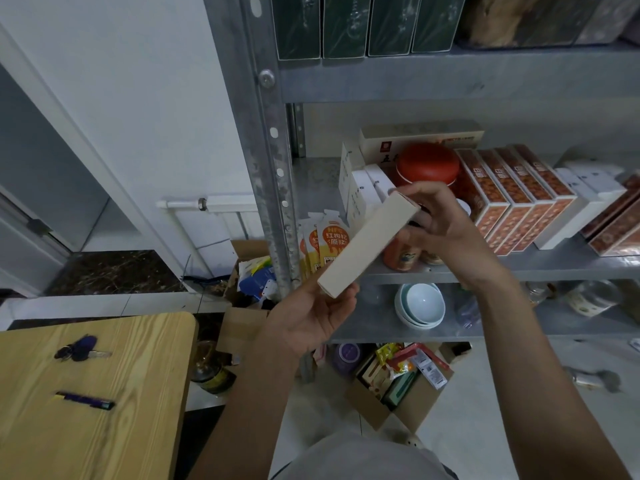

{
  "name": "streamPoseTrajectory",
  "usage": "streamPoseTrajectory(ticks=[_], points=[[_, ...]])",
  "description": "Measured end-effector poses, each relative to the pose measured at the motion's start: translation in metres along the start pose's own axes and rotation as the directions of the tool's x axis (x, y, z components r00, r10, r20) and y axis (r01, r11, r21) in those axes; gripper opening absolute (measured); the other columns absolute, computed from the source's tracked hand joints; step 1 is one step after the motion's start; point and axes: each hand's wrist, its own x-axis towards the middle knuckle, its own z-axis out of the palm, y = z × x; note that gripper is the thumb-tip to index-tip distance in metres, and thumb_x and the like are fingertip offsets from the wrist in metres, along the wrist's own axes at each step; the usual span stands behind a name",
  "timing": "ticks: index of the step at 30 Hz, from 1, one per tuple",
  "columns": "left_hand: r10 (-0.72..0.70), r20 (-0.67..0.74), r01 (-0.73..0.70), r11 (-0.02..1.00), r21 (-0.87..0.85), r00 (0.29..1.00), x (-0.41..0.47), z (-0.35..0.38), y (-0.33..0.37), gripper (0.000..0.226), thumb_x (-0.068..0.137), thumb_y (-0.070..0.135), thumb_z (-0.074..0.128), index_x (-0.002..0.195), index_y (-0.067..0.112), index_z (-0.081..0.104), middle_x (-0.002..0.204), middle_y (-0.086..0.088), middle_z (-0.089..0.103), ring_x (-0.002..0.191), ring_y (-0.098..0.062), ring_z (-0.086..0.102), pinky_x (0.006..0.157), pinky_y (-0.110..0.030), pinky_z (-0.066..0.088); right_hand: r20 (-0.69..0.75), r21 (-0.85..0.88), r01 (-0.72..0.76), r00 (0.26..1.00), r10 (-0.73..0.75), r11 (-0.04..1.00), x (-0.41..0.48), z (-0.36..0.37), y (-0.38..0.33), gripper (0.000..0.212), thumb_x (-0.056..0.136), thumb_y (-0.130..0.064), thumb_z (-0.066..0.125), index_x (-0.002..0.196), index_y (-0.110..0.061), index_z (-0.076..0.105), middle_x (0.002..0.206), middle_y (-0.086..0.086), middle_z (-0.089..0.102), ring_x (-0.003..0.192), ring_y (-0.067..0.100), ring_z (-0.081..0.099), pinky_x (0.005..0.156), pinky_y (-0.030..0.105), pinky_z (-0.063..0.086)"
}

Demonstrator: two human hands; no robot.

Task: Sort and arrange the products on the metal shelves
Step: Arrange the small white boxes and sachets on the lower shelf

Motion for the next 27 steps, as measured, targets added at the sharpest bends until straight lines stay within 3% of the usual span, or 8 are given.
streamPoseTrajectory(ticks=[5,9,12,14,16,19,23,27], points=[[0.214,0.043,-0.218,0.952,0.214,0.976,0.012,0.002,-0.003,0.062,0.091,0.058,0.038,0.109,0.003,0.061,0.078,-0.016,0.069,0.063,-0.019,0.069,0.06,-0.033,0.06,-0.278,-0.181,-0.086,0.96,0.033,0.98,-0.002,0.004,-0.001,0.039,0.068,-0.025,0.08,0.093,-0.02,0.051,0.084,-0.008,0.067,0.09,0.022,0.07,0.071,0.037,0.061],[0.367,0.01,-0.238,0.581,0.778,0.93,0.024,0.003,-0.012,0.031,0.097,0.043,0.048,0.1,0.014,0.06,0.06,0.0,0.065,0.053,-0.009,0.061,0.066,-0.032,0.059,-0.27,-0.358,-0.225,0.954,0.13,0.906,-0.008,0.008,0.003,0.029,0.08,-0.023,0.077,0.096,-0.014,0.054,0.095,0.015,0.066,0.089,0.033,0.068,0.066,0.053,0.058],[0.425,-0.002,-0.229,0.492,0.84,0.905,0.039,-0.007,-0.022,0.018,0.096,0.021,0.06,0.106,0.007,0.058,0.058,0.002,0.057,0.049,-0.008,0.053,0.065,-0.036,0.053,-0.224,-0.461,-0.261,0.959,0.173,0.848,-0.01,0.011,0.005,0.048,0.086,-0.026,0.071,0.129,-0.024,0.051,0.108,-0.007,0.065,0.1,0.02,0.066,0.076,0.046,0.059],[0.461,0.02,-0.257,0.457,0.852,0.887,0.046,-0.011,-0.022,0.012,0.097,0.016,0.059,0.105,0.007,0.058,0.054,0.006,0.055,0.046,-0.006,0.05,0.058,-0.031,0.048,-0.168,-0.486,-0.288,0.957,0.236,0.825,-0.011,0.011,0.004,0.075,0.092,-0.029,0.065,0.151,-0.04,0.02,0.126,-0.006,0.059,0.108,0.018,0.063,0.082,0.046,0.058],[0.478,0.048,-0.294,0.455,0.84,0.877,0.053,-0.012,-0.018,0.013,0.097,0.013,0.057,0.108,0.006,0.058,0.057,0.005,0.056,0.047,-0.005,0.05,0.055,-0.026,0.045,-0.13,-0.575,-0.247,0.969,0.212,0.78,-0.008,0.013,0.003,0.085,0.094,-0.031,0.06,0.15,-0.05,-0.002,0.137,-0.002,0.054,0.112,0.02,0.062,0.084,0.047,0.058],[0.57,0.072,-0.351,0.397,0.848,0.818,0.062,-0.009,-0.013,0.022,0.1,0.014,0.05,0.12,0.006,0.058,0.066,0.002,0.058,0.057,-0.01,0.053,0.058,-0.026,0.047,-0.137,-0.748,-0.12,0.99,0.024,0.653,0.007,0.022,0.002,0.08,0.095,-0.032,0.058,0.152,-0.044,0.003,0.131,0.005,0.061,0.103,0.023,0.066,0.074,0.039,0.059],[0.735,0.267,-0.292,-0.098,0.951,0.623,0.077,-0.014,-0.004,0.029,0.103,0.013,0.042,0.128,0.005,0.054,0.105,-0.011,0.062,0.096,-0.024,0.058,0.088,-0.041,0.048,-0.161,-0.852,-0.033,0.966,-0.202,0.523,0.042,0.029,-0.003,0.066,0.094,-0.031,0.057,0.149,-0.026,0.022,0.115,0.01,0.067,0.083,0.025,0.068,0.056,0.034,0.055],[0.636,0.432,-0.091,-0.495,0.864,0.64,0.097,-0.019,0.006,0.039,0.103,0.024,0.041,0.138,0.007,0.045,0.141,-0.013,0.044,0.131,-0.028,0.038,0.108,-0.038,0.034,-0.17,-0.908,-0.037,0.943,-0.285,0.418,0.084,0.03,-0.008,0.07,0.093,-0.031,0.057,0.153,-0.022,0.022,0.101,0.013,0.069,0.079,0.032,0.066,0.059,0.032,0.049]])
